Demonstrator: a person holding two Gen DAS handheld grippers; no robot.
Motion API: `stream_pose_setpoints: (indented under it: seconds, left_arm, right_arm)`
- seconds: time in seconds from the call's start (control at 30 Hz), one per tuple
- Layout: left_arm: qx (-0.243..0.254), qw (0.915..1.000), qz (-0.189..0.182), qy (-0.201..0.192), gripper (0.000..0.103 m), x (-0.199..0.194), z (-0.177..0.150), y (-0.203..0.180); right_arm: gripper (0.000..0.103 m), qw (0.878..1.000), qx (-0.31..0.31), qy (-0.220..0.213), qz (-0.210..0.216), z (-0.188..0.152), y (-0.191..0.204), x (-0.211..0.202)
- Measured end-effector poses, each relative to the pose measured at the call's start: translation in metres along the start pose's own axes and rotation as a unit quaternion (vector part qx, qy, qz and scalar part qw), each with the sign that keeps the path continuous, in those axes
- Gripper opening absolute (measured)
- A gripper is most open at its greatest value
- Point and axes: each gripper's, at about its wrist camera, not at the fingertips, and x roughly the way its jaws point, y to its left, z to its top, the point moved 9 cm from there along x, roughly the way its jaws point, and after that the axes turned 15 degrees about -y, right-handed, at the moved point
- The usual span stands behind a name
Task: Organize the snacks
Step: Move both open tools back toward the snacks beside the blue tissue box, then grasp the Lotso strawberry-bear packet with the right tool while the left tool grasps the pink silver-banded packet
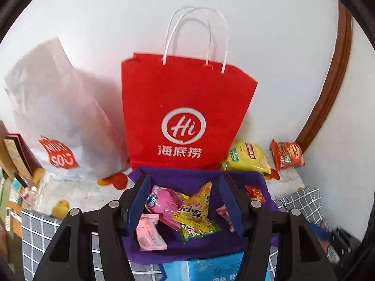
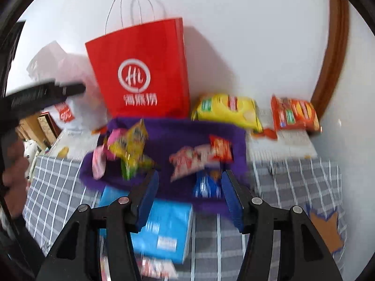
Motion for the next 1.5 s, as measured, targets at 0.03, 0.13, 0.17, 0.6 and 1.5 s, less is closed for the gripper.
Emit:
stream_pose_setpoints:
  seconds: [0.03,0.13,0.17,0.6,1.5]
  left_arm:
    - [-0.006,1.0,0.0,0.004,0.059,-0.003,-0.002,0.0]
    - [-0.028,0.9991,-0.016,0.026,0.059,-0.015,-0.016,0.0]
    - [-0.029,0.9987,-0.025,0.035,0.059,-0.02,-0.025,-0.001]
    - [-0.002,0.9946,-0.019,0.102,0.059,-0.086,-0.14,0.042]
    - [-0.006,0.9942,-0.032,0.102,0.059,-0.134,-0.178,0.043]
  right_arm:
    - [0.056,1.0,-0.001,0.006,0.003,-0.009,0.001,-0.007]
    - [0.059,1.0,-0.012,0.011,0.015,-0.031,0.007,-0.022]
    - [0.062,1.0,-0.012,0.012,0.018,-0.038,0.009,-0.025]
    - [0.064,0.997,0.018,0.072,0.032,-0.141,0.025,-0.007]
    - [0.037,0.997,-0.004,0.009,0.076,-0.144,0.042,-0.06]
